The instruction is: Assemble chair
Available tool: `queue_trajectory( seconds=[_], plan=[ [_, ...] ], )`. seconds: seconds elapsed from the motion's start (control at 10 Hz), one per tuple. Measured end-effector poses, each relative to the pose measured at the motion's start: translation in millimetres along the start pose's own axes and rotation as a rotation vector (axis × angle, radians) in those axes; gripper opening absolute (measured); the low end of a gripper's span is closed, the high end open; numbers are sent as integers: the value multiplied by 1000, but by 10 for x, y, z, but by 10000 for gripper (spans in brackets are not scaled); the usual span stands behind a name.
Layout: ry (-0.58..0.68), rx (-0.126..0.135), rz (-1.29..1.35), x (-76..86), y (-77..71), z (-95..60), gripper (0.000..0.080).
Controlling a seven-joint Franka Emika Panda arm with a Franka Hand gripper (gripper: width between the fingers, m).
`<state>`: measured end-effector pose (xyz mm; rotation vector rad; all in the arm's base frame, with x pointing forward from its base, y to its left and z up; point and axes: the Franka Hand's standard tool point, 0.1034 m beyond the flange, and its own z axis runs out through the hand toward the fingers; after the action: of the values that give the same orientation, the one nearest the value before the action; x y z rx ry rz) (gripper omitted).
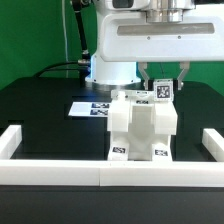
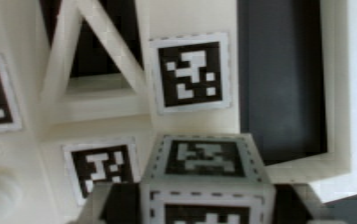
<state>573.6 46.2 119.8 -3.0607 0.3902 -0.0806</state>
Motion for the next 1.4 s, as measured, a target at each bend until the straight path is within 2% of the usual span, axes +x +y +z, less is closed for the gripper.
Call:
queue_trajectory(
  seconds=[0.4,1.4],
  plan=[
    [0,1,301,-1,-4,0,288],
    [-2,4,861,-8,-26,1,288]
  ],
)
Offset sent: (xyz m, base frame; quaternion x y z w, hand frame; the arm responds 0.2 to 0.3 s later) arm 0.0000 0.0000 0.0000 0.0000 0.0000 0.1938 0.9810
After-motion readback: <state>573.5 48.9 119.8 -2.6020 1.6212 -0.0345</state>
